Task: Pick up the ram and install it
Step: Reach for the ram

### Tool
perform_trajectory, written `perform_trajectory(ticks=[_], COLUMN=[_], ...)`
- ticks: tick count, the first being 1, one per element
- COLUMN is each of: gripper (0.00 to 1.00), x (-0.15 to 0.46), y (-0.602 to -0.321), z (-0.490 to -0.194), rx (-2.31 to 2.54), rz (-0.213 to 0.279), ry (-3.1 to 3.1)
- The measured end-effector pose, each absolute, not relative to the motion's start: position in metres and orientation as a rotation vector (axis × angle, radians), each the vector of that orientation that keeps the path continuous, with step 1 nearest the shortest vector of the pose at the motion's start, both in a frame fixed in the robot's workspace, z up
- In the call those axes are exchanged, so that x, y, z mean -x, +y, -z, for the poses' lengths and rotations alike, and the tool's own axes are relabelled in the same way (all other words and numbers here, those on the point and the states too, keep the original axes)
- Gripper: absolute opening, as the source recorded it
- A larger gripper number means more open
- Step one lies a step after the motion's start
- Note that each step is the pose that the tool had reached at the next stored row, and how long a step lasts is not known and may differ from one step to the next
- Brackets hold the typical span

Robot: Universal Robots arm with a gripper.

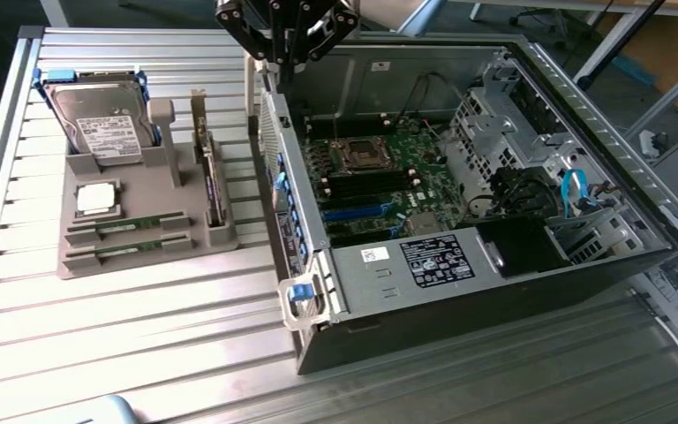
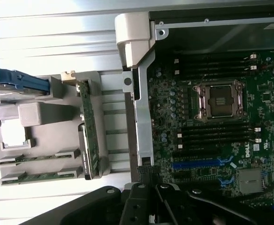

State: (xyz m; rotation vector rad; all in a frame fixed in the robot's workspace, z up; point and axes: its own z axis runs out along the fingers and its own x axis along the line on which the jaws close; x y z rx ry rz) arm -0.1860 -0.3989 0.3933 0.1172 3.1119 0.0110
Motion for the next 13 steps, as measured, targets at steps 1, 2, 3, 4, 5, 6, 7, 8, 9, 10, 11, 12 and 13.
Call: perform_trajectory(ticks=[1, 2, 3, 4, 5, 6, 7, 8, 9, 10, 11, 12, 13], gripper=[0.10, 0.10, 0.10, 0.10, 0.10, 0.10, 0.10, 0.10, 0.10, 0.10, 0.10, 0.10, 0.10], x=[0.187, 0.188, 0.188, 0.189, 0.190, 0.191, 0.192, 0.193, 0.194, 0.195, 0.195, 0.196, 0.197], y=[-0.399, -0.399, -0.399, -0.399, -0.399, -0.399, -0.399, -0.399, -0.399, -0.399, -0.399, -0.399, -0.399], z=[-0.393, -0.393, -0.393, -0.393, -0.393, -0.393, -0.393, -0.393, -0.393, -0.393, -0.393, -0.393, -0.393], rx=[-0.117, -0.117, -0.117, -0.117, -0.117, -0.117, -0.117, -0.117, -0.117, -0.117, -0.117, -0.117, -0.117], rz=[-0.010, -0.010, -0.009, -0.008, -0.008, -0.007, -0.006, -0.006, -0.005, -0.005, -0.004, -0.004, -0.004], ry=[3.112, 3.112, 3.112, 3.112, 3.112, 3.112, 3.112, 3.112, 3.112, 3.112, 3.112, 3.112, 3.112])
